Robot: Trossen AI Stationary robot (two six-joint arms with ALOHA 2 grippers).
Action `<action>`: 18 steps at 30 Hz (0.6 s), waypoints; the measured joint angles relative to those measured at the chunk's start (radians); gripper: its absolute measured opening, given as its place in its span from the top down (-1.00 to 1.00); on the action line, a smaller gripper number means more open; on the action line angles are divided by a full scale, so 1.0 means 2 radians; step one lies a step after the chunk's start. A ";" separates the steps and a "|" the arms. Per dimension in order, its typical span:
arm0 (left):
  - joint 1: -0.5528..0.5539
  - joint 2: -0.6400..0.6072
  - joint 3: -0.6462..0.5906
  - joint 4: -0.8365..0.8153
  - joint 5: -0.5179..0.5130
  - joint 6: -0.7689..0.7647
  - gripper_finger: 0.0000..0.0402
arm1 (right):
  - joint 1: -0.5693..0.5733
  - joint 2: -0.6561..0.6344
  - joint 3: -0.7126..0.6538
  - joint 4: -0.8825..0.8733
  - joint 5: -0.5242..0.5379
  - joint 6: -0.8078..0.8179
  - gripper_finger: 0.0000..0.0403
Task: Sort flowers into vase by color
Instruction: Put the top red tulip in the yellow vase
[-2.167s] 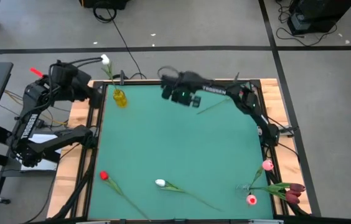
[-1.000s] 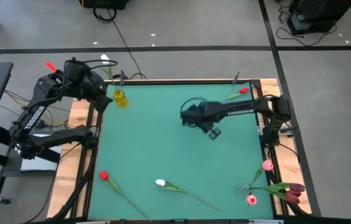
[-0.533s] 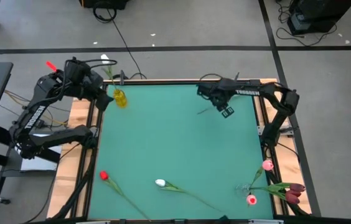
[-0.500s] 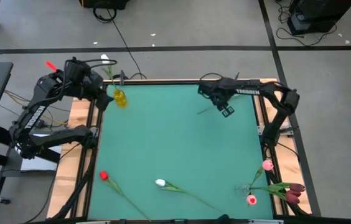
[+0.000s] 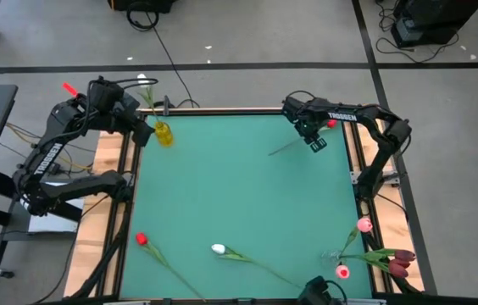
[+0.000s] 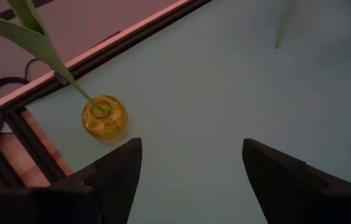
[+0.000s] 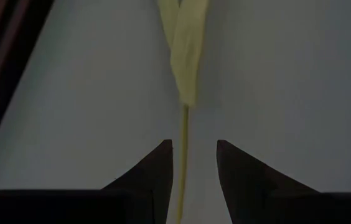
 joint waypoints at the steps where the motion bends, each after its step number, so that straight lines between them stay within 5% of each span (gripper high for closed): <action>1: 0.000 0.000 0.000 0.001 -0.002 -0.001 -0.41 | -0.004 0.000 -0.001 0.002 0.003 0.000 0.34; 13: 0.000 0.000 0.000 0.010 -0.006 -0.026 -0.41 | -0.031 0.003 -0.051 0.074 -0.019 -0.001 0.37; 18: 0.000 0.000 0.000 0.011 -0.005 -0.031 -0.41 | -0.031 0.002 -0.065 0.086 -0.018 -0.021 0.56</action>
